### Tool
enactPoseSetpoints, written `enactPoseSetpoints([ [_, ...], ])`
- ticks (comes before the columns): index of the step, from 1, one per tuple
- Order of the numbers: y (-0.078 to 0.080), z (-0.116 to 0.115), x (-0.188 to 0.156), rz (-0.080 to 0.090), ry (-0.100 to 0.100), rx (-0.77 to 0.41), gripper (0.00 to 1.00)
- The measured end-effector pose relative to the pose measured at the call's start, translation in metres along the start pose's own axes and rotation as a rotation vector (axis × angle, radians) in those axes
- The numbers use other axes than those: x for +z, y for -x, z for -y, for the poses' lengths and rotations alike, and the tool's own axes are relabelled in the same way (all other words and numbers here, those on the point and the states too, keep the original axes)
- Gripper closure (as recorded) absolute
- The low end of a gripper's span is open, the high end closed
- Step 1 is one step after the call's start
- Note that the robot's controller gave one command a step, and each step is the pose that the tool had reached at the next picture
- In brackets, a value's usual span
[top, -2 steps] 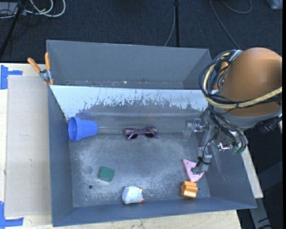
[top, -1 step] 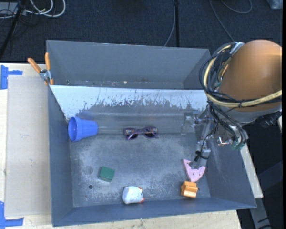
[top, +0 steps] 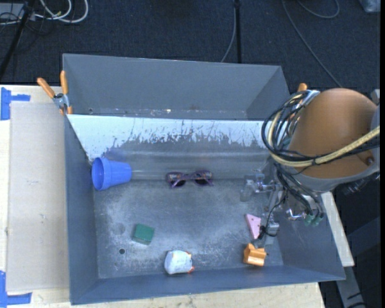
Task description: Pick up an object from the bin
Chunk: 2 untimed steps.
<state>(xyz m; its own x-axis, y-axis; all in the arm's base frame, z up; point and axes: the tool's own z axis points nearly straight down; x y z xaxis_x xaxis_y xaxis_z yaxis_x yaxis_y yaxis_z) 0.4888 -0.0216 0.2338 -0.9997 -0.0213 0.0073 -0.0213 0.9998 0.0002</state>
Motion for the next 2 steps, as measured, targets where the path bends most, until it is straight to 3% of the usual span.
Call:
enactPoseSetpoints([
  [1,0.003,0.008,-0.011,-0.016,0.002,0.01,0.0],
  [2,0.0,-0.014,-0.035,0.004,-0.001,-0.123,0.0],
])
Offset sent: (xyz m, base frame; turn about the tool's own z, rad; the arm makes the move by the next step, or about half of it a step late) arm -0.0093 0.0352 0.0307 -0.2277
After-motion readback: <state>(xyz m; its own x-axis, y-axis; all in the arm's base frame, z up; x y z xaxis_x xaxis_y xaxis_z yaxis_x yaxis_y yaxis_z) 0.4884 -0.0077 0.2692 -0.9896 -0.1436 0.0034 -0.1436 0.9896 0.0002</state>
